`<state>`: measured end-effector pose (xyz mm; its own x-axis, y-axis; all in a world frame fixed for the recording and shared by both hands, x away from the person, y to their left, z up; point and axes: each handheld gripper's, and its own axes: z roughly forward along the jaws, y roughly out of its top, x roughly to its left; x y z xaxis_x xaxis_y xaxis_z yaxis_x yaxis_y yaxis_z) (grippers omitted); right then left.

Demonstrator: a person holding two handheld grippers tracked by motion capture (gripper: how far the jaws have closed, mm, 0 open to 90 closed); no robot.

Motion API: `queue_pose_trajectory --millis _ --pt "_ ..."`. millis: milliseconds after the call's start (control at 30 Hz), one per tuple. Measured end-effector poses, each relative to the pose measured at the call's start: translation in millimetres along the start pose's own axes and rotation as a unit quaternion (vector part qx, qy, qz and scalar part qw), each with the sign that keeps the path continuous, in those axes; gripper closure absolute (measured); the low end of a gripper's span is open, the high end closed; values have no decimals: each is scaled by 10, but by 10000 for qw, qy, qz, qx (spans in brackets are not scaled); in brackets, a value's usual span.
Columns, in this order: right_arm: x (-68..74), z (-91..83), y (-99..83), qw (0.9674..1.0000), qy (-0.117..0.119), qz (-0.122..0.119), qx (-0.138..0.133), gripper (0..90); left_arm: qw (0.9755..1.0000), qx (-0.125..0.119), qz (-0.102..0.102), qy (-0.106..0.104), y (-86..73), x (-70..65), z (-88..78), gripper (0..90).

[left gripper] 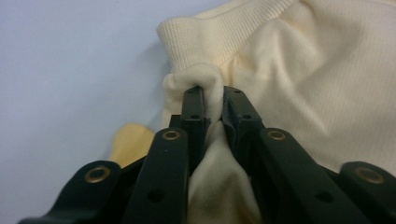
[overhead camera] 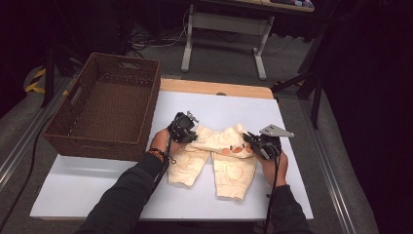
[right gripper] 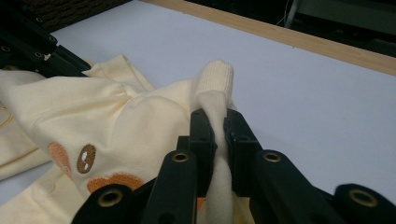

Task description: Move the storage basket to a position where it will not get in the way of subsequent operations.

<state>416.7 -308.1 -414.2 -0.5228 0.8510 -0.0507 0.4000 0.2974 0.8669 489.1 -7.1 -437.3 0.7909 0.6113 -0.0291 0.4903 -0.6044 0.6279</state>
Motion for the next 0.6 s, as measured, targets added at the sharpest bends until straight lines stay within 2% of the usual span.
queue_pose_trajectory --millis 33,133,200,233,300,333,433,600 --pt "0 -5 1 10000 -9 -19 -3 835 9999 -69 44 106 1 -7 -23 831" --pt "-4 -13 4 10000 -46 -25 -39 835 9983 -472 -8 343 -7 -28 -106 834" --pt "-13 -4 6 10000 -61 -39 -48 835 9968 -604 47 516 -1 -30 -169 835" --pt "-18 3 9 10000 -65 -45 -49 835 9956 -738 11 580 0 -37 -196 835" --pt "-20 20 17 9999 -78 -56 -47 835 9937 -860 34 715 12 -52 -239 842" --pt "-24 30 26 9999 -86 -82 -37 835 9919 -973 75 816 21 -51 -260 845" --pt "-57 62 59 9999 -131 -105 -21 834 9887 -1194 75 905 33 -52 -291 850" --pt "-132 125 140 9998 -157 -96 23 835 9845 -1396 49 1059 42 -33 -306 857"
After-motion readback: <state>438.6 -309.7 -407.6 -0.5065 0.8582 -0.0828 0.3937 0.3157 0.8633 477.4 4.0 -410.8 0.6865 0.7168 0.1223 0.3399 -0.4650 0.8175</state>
